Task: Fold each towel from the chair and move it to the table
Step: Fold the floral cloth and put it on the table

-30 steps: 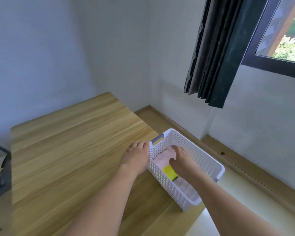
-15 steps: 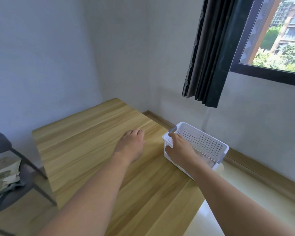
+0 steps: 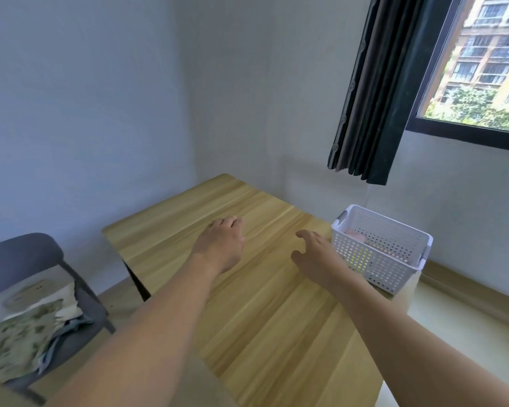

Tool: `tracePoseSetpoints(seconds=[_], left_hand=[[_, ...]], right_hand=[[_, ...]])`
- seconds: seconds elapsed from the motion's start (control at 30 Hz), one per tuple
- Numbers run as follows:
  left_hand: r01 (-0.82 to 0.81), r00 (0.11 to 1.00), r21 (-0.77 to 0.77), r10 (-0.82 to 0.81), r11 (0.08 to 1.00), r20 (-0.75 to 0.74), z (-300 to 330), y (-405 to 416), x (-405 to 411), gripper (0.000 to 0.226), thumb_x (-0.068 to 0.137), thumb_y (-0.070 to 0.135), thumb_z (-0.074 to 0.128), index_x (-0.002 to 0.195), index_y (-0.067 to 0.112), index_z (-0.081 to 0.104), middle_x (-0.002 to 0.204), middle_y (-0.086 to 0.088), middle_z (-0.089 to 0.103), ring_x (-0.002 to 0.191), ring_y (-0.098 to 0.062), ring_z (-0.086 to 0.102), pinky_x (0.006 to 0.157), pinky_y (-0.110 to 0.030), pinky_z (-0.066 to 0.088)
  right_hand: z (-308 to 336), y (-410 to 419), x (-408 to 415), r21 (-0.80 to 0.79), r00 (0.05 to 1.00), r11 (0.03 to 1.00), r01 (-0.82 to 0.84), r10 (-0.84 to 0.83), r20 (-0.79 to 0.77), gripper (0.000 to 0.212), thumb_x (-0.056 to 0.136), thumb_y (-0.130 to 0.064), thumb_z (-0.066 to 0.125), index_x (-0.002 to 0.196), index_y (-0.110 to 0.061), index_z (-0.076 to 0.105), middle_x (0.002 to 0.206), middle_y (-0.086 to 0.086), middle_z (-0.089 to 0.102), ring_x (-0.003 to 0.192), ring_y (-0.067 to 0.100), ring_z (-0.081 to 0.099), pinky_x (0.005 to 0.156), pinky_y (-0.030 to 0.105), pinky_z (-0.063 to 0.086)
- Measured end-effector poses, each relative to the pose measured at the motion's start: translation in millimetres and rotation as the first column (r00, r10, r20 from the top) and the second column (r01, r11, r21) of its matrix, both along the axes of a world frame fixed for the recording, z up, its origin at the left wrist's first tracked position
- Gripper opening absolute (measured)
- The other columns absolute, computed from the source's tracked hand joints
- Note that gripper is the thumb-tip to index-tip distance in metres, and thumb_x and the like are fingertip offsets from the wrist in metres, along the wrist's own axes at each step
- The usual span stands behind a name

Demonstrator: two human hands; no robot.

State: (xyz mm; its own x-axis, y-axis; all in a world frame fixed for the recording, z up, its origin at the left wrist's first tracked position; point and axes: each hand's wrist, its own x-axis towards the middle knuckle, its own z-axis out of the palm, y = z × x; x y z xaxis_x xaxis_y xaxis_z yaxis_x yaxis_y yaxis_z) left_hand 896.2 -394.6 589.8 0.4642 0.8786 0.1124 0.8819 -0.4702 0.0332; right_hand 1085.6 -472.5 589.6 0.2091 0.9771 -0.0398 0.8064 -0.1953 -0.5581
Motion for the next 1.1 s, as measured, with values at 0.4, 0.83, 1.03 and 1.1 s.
tracePoseSetpoints(seconds=[0.4,0.83,1.03,1.1], left_hand=[[0.028,0.995,-0.014,-0.026,1.000,0.098,-5,16,-157,0.048,0.102,0.027,0.033,0.146,0.008,0.030,0.152,-0.010,0.032,0.139,-0.027,0.029,0.113,-0.036,0.025],[0.006,0.992,-0.044,-0.001,0.999,0.123,-8,102,-360,0.047,0.102,0.029,0.032,0.145,0.009,0.031,0.151,-0.009,0.034,0.139,-0.027,0.029,0.114,-0.036,0.024],[0.020,0.994,-0.056,-0.014,0.998,0.104,-21,135,-453,0.046,0.102,0.027,0.033,0.144,0.008,0.033,0.150,-0.009,0.036,0.138,-0.027,0.030,0.115,-0.037,0.024],[-0.006,0.992,-0.066,0.014,0.998,0.123,-23,155,-494,0.045,0.101,0.026,0.033,0.143,0.008,0.035,0.149,-0.009,0.037,0.136,-0.028,0.031,0.114,-0.038,0.026]], right_hand=[[-1,20,-162,-0.004,1.000,1.000,-0.010,0.010,0.001,0.065,0.092,-0.020,0.049,0.150,-0.014,0.019,0.153,0.007,0.026,0.134,0.027,0.037,0.104,0.033,0.035],[6,98,-367,-0.012,0.999,1.000,-0.019,0.019,0.037,0.058,0.094,-0.022,0.048,0.148,-0.012,0.026,0.155,0.003,0.024,0.135,0.025,0.036,0.103,0.031,0.035],[-5,148,-466,-0.019,0.998,0.998,-0.059,0.059,0.017,0.059,0.093,-0.021,0.048,0.147,-0.012,0.027,0.154,0.004,0.026,0.136,0.023,0.036,0.101,0.027,0.033],[-9,164,-503,-0.023,0.999,0.998,-0.052,0.052,-0.001,0.059,0.093,-0.020,0.047,0.148,-0.014,0.026,0.155,0.003,0.025,0.138,0.022,0.033,0.100,0.027,0.033]])
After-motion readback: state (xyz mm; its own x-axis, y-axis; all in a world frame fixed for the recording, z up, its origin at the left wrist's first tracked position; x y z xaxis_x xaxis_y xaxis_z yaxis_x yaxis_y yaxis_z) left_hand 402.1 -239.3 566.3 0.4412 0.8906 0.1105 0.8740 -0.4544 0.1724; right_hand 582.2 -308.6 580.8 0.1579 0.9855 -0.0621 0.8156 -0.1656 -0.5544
